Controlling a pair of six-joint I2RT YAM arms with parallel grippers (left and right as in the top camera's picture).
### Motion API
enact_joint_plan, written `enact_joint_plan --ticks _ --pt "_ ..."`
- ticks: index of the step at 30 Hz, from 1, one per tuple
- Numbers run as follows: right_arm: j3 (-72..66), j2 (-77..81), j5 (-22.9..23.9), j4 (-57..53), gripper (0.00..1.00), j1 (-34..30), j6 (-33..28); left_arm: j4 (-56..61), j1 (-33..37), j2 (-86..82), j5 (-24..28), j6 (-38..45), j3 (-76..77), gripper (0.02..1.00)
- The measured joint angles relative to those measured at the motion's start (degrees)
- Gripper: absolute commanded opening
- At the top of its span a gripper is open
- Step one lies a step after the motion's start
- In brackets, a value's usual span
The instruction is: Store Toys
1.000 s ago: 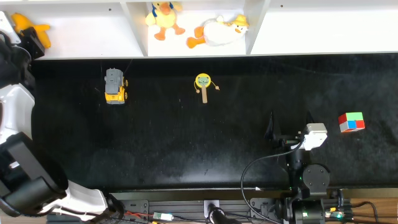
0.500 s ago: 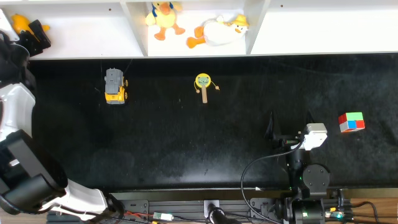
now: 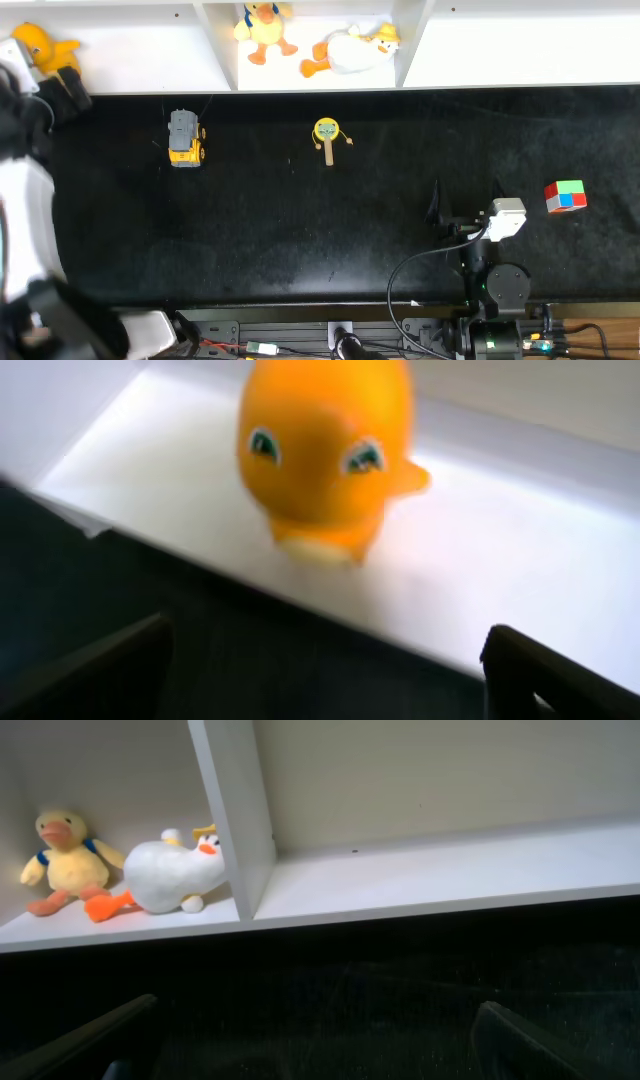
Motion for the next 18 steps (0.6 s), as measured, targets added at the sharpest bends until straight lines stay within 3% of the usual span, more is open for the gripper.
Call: enact_joint_plan --ticks 10,14,18 --pt "0.0 0.0 0.0 0.0 0.993 0.0 0.0 -2.0 -1.5 -29.6 0.1 -0.1 -31.0 0.998" --pt "0.0 0.0 0.0 0.0 0.996 0.0 0.0 -6.7 -8.4 -33.9 -1.0 -1.6 -35.2 0.998" --pt "0.0 0.0 0.0 0.0 0.996 0.0 0.0 -7.7 -18.9 -33.7 -5.5 -3.6 -35.3 0.998"
